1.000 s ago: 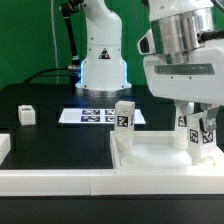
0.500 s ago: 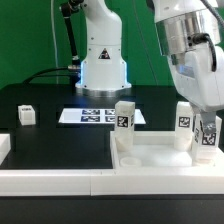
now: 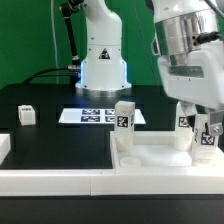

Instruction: Assemble square table

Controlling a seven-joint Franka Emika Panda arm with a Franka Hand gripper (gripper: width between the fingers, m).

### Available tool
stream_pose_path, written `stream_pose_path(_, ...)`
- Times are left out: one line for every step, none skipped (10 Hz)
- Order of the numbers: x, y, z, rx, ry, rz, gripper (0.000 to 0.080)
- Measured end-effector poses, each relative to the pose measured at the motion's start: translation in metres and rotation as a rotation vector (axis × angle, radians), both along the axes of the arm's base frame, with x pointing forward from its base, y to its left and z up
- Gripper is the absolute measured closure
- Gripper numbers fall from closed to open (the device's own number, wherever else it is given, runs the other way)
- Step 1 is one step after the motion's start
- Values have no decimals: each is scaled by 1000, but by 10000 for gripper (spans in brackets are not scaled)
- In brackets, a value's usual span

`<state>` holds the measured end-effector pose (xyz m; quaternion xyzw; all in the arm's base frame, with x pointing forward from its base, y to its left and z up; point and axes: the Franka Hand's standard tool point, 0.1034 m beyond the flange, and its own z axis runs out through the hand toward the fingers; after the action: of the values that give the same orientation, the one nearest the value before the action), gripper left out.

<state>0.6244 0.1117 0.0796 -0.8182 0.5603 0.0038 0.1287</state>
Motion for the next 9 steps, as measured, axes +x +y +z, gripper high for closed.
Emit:
stream_pose_path(0,-1,0,-11,-16,69,161)
stream_pose_path(0,-1,0,-18,-27,122,153)
stream_pose_path(0,-1,0,-27,-38,175,153)
stream_pose_path(-3,4,0,-53,-25,291,150)
stream_pose_path(-3,13,6,-97,-2,446,150)
stream_pose_path(0,17,9,-130,-22,619,150)
stream_pose_path(0,17,9,-146,-42,721,150)
stream_pose_path(0,15,7,-156,-60,770,150)
stream_pose_path(0,16,7,-152,-54,742,150)
